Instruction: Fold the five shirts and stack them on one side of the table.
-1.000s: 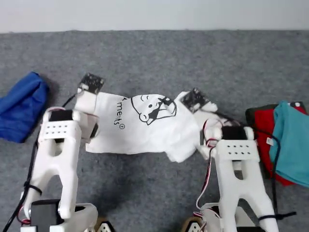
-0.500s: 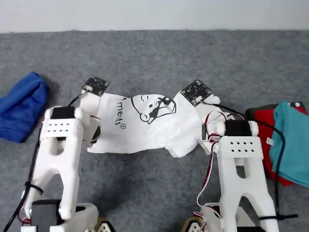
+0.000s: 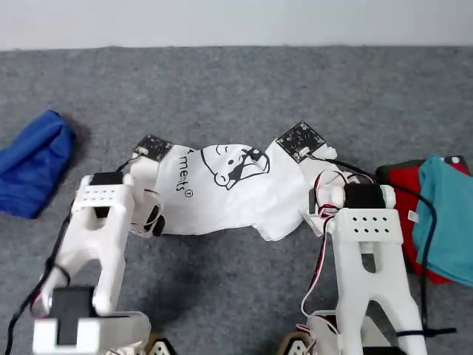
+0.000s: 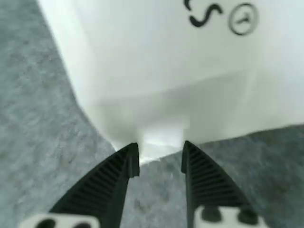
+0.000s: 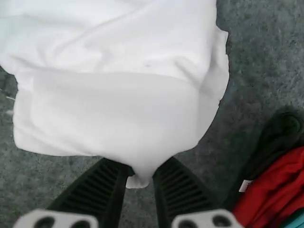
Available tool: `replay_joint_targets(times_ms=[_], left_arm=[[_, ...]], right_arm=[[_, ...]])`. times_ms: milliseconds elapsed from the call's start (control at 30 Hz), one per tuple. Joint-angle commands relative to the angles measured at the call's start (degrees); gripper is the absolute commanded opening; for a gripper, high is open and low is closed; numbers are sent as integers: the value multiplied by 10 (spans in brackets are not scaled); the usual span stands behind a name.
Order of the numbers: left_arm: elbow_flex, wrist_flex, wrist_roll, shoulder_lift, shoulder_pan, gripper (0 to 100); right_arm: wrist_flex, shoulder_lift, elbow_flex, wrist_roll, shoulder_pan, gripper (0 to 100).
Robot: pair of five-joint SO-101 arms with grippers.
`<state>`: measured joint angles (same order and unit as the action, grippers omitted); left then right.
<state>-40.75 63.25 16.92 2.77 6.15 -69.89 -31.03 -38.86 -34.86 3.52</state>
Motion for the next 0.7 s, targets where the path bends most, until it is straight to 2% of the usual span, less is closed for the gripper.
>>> replay_joint_targets(times_ms=[0, 167, 333, 500, 667], left_arm=[[22, -43, 2, -62, -1, 132], [98, 19, 6, -127, -6, 9], [148, 87, 11, -136, -6, 12], [204, 190, 13, -64, -7, 12], [270, 321, 13, 52, -7, 12]], right_arm=[[-3, -13, 18, -4, -6, 10], [-3, -13, 18, -4, -6, 10], [-2, -13, 3, -4, -6, 10], [-3, -24, 4, -4, -7, 10], [-7, -136, 4, -4, -7, 10]])
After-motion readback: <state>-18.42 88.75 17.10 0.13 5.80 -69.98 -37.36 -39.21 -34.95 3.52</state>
